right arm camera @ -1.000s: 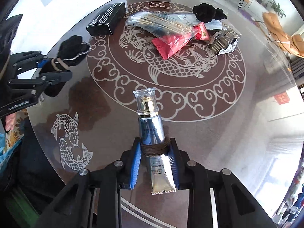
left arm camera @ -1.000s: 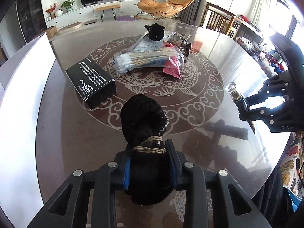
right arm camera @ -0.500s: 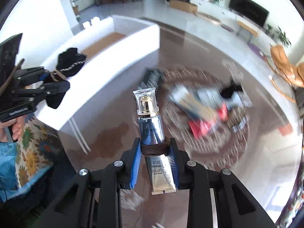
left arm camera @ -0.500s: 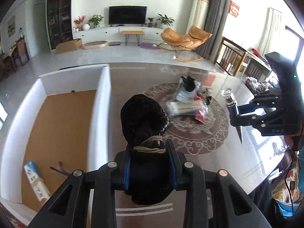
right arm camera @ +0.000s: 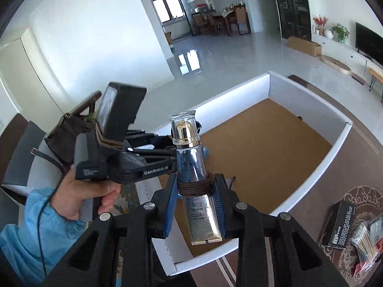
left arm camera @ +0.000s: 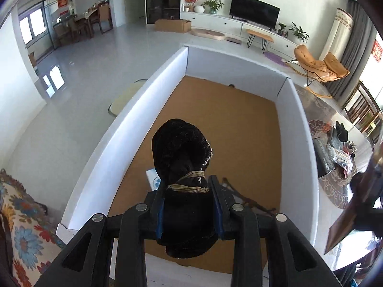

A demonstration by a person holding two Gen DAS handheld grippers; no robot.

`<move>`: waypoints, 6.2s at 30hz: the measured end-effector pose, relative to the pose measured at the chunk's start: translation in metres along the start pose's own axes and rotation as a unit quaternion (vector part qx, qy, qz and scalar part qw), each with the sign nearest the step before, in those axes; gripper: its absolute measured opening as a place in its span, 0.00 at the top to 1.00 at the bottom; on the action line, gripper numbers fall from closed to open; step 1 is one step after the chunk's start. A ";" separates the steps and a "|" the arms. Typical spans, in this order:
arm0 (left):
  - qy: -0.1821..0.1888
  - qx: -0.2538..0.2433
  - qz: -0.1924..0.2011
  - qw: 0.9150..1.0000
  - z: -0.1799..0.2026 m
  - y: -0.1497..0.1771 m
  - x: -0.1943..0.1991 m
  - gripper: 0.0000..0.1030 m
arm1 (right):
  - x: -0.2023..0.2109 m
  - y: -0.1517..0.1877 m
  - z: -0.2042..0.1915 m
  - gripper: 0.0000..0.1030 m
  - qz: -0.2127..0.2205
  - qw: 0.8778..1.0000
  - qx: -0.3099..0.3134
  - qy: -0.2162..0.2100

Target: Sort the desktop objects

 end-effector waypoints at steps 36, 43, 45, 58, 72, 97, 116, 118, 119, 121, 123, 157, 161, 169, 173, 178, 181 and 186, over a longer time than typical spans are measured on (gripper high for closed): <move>0.135 -0.213 0.011 0.968 0.347 0.122 -0.002 0.00 | 0.193 0.311 0.282 0.12 0.030 0.909 -0.199 0.366; 0.102 -0.201 -0.024 0.974 0.384 0.159 -0.054 0.00 | 0.197 0.352 0.299 0.12 0.030 0.896 -0.238 0.375; 0.099 -0.192 -0.022 0.976 0.384 0.158 -0.055 0.00 | 0.199 0.357 0.298 0.12 0.030 0.893 -0.243 0.377; 0.101 -0.186 -0.009 0.977 0.387 0.158 -0.055 0.00 | 0.199 0.367 0.303 0.00 0.020 0.883 -0.256 0.392; 0.090 -0.172 -0.011 0.981 0.387 0.131 -0.079 0.00 | 0.199 0.367 0.304 0.00 0.019 0.884 -0.257 0.390; 0.024 -0.094 -0.058 0.994 0.379 0.011 -0.165 0.00 | 0.199 0.367 0.304 0.00 0.017 0.884 -0.257 0.389; 0.084 -0.166 0.014 0.982 0.344 0.063 -0.112 0.43 | 0.199 0.367 0.304 0.00 0.017 0.884 -0.257 0.390; 0.088 -0.163 0.023 0.982 0.342 0.065 -0.110 0.43 | 0.199 0.367 0.304 0.00 0.017 0.884 -0.257 0.390; 0.089 -0.163 0.027 0.982 0.343 0.065 -0.110 0.43 | 0.199 0.367 0.304 0.00 0.016 0.884 -0.257 0.390; 0.089 -0.160 0.035 0.982 0.345 0.070 -0.104 0.43 | 0.199 0.367 0.304 0.00 0.016 0.884 -0.257 0.390; 0.089 -0.159 0.038 0.983 0.346 0.070 -0.103 0.43 | 0.199 0.367 0.304 0.00 0.016 0.884 -0.257 0.389; 0.091 -0.158 0.042 0.982 0.343 0.073 -0.100 0.43 | 0.197 0.278 0.426 0.00 0.037 0.844 -0.336 0.417; 0.091 -0.158 0.042 0.982 0.343 0.073 -0.101 0.43 | 0.167 0.255 0.417 0.00 0.026 0.883 -0.285 0.372; 0.091 -0.158 0.042 0.982 0.343 0.073 -0.100 0.43 | 0.145 0.247 0.412 0.01 0.057 0.892 -0.316 0.318; 0.091 -0.158 0.042 0.982 0.343 0.073 -0.100 0.43 | 0.133 0.253 0.424 0.01 0.047 0.879 -0.333 0.339; 0.092 -0.157 0.041 0.982 0.343 0.073 -0.100 0.43 | 0.126 0.242 0.426 0.55 0.030 0.887 -0.284 0.364; 0.090 -0.159 0.041 0.982 0.344 0.073 -0.101 0.43 | 0.132 0.247 0.421 0.76 0.045 0.892 -0.282 0.351; 0.091 -0.166 0.040 0.981 0.348 0.076 -0.098 0.42 | 0.156 0.277 0.399 0.77 0.054 0.906 -0.246 0.340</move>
Point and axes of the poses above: each gripper's, at about its wrist camera, not at the fingertips, and x roughly against the way its jaws point, z to its right, y to its underside, the point moved 8 cm from there along -x, roughly the way its jaws point, and after that the axes turned 5 degrees about z, right-handed, at the moved point
